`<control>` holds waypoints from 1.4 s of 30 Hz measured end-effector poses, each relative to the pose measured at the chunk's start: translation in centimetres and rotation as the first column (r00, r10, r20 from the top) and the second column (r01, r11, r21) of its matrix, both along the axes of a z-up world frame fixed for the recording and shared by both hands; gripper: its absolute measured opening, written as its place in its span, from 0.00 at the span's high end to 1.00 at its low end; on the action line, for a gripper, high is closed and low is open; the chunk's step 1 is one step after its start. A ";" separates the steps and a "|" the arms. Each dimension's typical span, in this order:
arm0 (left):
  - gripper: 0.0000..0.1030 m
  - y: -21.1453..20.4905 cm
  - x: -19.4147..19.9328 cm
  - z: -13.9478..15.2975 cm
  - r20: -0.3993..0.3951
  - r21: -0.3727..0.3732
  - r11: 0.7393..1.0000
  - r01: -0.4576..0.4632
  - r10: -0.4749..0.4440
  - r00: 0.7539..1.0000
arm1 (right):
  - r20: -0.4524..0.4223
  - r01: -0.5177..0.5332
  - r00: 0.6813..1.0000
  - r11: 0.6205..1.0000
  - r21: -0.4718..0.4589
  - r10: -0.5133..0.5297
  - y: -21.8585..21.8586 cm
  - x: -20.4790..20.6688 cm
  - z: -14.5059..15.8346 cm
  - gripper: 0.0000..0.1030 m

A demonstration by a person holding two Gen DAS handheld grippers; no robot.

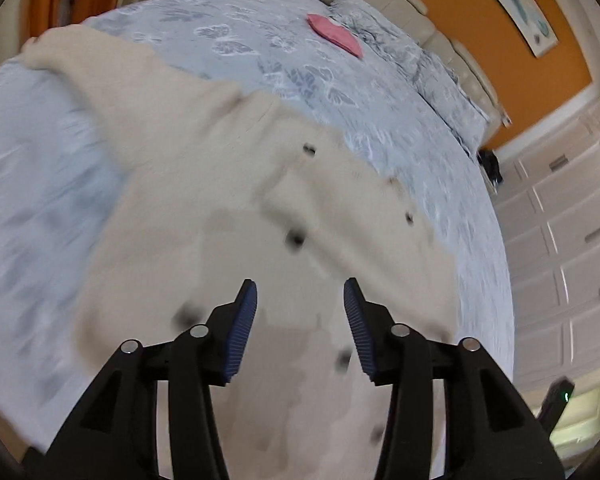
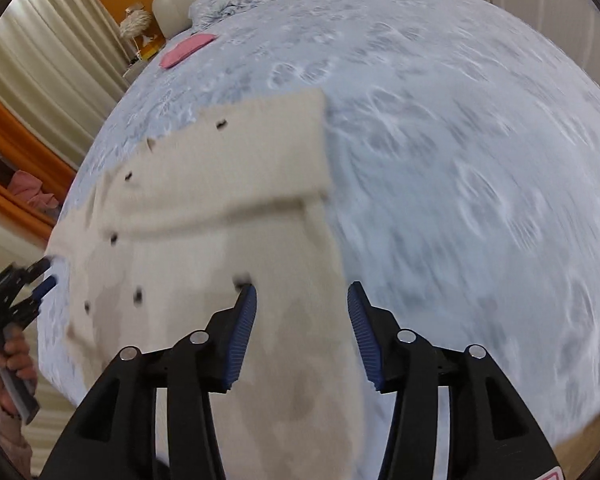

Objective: Fold small clothes

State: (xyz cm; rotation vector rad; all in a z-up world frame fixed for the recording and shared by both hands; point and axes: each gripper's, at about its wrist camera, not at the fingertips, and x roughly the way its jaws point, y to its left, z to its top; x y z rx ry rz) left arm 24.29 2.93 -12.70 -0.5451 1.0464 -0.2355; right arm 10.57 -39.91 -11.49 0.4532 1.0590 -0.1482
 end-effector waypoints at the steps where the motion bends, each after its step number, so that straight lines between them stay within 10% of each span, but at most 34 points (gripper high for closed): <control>1: 0.48 -0.9 2.2 -1.3 -0.021 -0.025 0.999 -0.021 0.020 1.000 | 0.002 -0.002 1.000 1.000 0.005 0.002 0.1 1.3 -0.1 0.53; 4: 0.45 -1.1 5.8 -5.2 -0.143 -0.110 0.988 -0.107 0.090 0.986 | 0.032 -0.019 0.999 0.999 0.046 0.017 1.5 4.0 -0.1 0.43; 7: 0.92 -1.2 7.3 -8.6 -0.230 -0.190 0.958 -0.214 0.168 0.959 | 0.030 -0.059 0.998 0.997 0.041 0.058 2.9 5.6 -1.2 0.41; 13: 0.93 0.7 5.6 -4.9 0.011 -0.181 0.965 -0.189 0.194 0.981 | 0.002 -0.084 0.996 0.996 -0.023 0.084 3.2 6.8 -2.5 0.41; 16: 0.91 1.7 5.2 -8.1 -0.089 -0.052 0.982 -0.182 0.177 0.980 | -0.040 -0.060 0.997 0.998 -0.013 0.059 2.6 7.2 -3.9 0.41; 18: 0.87 2.2 4.3 -8.2 -0.093 -0.111 0.978 -0.177 0.167 0.982 | -0.049 -0.038 0.998 0.999 0.030 0.040 2.5 6.7 -4.0 0.41; 22: 0.43 3.7 0.3 -4.8 -0.038 -0.109 0.991 -0.082 0.078 0.996 | -0.036 -0.091 0.995 0.994 0.064 0.094 4.3 3.2 -2.8 0.41; 25: 0.43 5.5 -3.0 -2.9 -0.014 -0.063 0.996 -0.065 0.064 0.998 | -0.044 -0.202 0.976 0.961 0.190 0.214 8.7 0.6 -3.3 0.41; 34: 0.36 12.0 -8.4 1.3 0.047 0.053 0.991 -0.124 0.121 0.992 | -0.031 -0.490 0.833 0.763 0.422 0.552 29.3 0.7 -8.0 0.40; 39: 0.27 15.9 -7.6 1.7 0.060 0.072 0.982 -0.175 0.171 0.983 | 0.042 -0.743 0.565 0.486 0.461 0.824 38.4 -4.9 -5.3 0.40; 42: 0.26 18.0 -6.0 0.8 0.033 0.062 0.973 -0.223 0.221 0.975 | 0.101 -0.757 0.521 0.404 0.514 0.848 38.5 -6.9 -3.5 0.41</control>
